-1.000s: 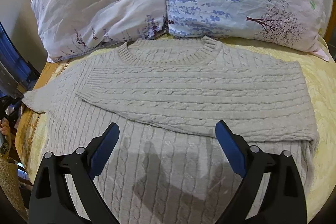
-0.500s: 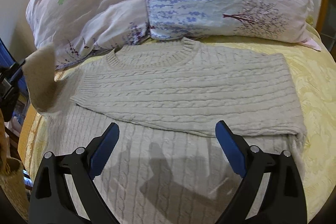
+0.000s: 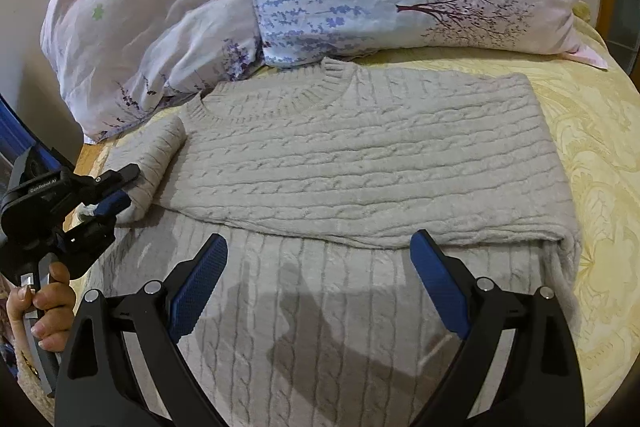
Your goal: Fold small clothes
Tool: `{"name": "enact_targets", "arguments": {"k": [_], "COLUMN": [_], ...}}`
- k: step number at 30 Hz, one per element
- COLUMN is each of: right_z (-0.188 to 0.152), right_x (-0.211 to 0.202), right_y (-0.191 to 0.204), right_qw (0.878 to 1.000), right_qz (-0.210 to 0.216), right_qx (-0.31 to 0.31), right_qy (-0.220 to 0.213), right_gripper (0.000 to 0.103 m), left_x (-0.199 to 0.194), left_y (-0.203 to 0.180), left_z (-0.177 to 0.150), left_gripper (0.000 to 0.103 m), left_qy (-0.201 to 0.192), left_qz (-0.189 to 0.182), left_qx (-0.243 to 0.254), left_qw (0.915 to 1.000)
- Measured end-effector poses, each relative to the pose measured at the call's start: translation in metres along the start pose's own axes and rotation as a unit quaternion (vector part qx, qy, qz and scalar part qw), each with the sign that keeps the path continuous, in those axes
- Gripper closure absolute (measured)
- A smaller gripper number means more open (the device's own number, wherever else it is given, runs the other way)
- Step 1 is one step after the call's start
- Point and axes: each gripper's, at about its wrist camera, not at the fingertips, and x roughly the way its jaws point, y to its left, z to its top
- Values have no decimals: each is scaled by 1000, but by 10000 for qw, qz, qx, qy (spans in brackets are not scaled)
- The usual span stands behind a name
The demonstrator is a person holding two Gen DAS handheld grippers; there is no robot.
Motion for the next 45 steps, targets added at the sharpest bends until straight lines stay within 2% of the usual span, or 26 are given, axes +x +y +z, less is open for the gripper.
{"name": "enact_targets", "arguments": {"k": [1, 3, 14, 15, 17, 18, 21, 26, 28, 30, 33, 34, 35, 36, 37, 40, 42, 45], "right_z": [0, 0, -2, -2, -2, -2, -1, 2, 3, 4, 2, 2, 3, 4, 6, 12, 17, 23], "right_x": [1, 1, -2, -3, -4, -5, -8, -16, -19, -22, -25, -27, -29, -31, -33, -36, -34, -20], "right_y": [1, 3, 2, 2, 1, 0, -4, -18, -24, -30, -24, -15, -7, 1, 11, 49, 86, 136], "right_qw": [10000, 10000, 9999, 9999, 9999, 9999, 9999, 9995, 9993, 9991, 9995, 9988, 9980, 9967, 9951, 9857, 9738, 9542], "right_qz": [0, -1, -1, 6, 21, 28, 43, -17, -44, -97, -129, -146, -124, -78, -4, 362, 666, 1124], "right_qx": [-16, -39, -80, -86, -78, -62, -21, 119, 186, 257, -67, -316, -503, -688, -871, -1517, -2049, -2678], "right_qy": [4, 8, -73, -82, -104, -115, -158, -280, -316, -318, -296, -333, -368, -416, -471, -638, -732, -724], "right_gripper": [9, 9, 9, 9, 9, 9, 9, 9, 9, 9, 9, 9, 9, 9, 9, 9, 14, 26], "left_x": [-8, -16, -57, -60, -61, -60, -54, -25, -2, 25, 42, 39, 29, 18, 6, -40, -69, -92], "left_y": [4, 4, 29, 29, 29, 27, 15, -29, -49, -64, -77, -80, -81, -80, -78, -67, -53, -33], "left_z": [0, 2, 32, 35, 40, 43, 47, 39, 30, 17, 3, 2, 3, 6, 10, 27, 42, 58], "left_gripper": [71, 66, 66, 68, 83, 95, 103, 103, 103, 103, 103, 94, 87, 64, 49, 48, 48, 48], "left_qy": [-42, -104, -671, -744, -812, -839, -848, -662, -431, -13, 396, 412, 349, 276, 166, -214, -458, -589], "left_qz": [-5, -31, -46, 1, 36, 38, -69, -377, -440, -442, -475, -458, -345, -276, -178, 409, 1001, 1659], "left_qx": [-44, -113, -888, -899, -918, -886, -630, 45, 383, 659, 877, 970, 1076, 1127, 1168, 1385, 1433, 1490], "left_qw": [10000, 9999, 9938, 9932, 9925, 9925, 9944, 9971, 9974, 9968, 9942, 9934, 9930, 9929, 9929, 9893, 9835, 9730]}}
